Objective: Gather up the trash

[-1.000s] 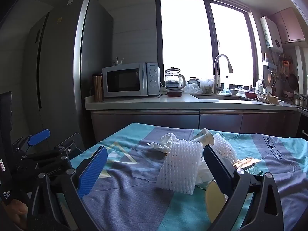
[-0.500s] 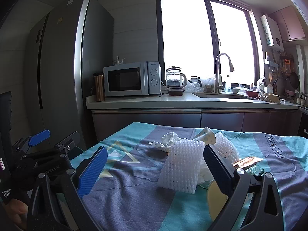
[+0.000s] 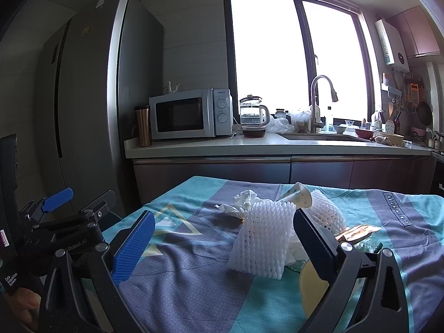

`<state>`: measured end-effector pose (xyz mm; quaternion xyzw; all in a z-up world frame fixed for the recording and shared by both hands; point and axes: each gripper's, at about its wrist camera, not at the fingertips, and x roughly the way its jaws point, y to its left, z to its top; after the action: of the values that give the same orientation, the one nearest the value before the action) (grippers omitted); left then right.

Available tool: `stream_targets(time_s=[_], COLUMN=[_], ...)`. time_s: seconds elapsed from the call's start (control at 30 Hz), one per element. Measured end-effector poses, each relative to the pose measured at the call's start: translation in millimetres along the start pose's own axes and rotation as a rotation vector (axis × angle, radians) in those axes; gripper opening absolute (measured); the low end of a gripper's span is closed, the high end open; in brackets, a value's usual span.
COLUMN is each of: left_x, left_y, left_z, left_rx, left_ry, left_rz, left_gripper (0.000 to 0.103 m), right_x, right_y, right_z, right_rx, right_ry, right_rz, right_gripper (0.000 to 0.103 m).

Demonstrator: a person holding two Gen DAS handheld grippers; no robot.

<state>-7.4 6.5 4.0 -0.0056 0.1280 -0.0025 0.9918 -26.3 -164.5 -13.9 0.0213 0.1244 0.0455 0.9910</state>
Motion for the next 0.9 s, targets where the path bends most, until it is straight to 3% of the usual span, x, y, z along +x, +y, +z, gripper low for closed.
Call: stream_targets(time_s=[0.9], left_x=[3.0], left_y=[-0.1], left_z=[1.1], left_rx=[-0.003], left_ry=[-0.001], left_rz=[0.002], left_gripper=[0.097], right_x=[1.9], right_y=[-2.5], right_z=[-1.1], right_rx=[0.010], right_ry=[0.004], right_rz=[0.009], right_gripper=[0.096])
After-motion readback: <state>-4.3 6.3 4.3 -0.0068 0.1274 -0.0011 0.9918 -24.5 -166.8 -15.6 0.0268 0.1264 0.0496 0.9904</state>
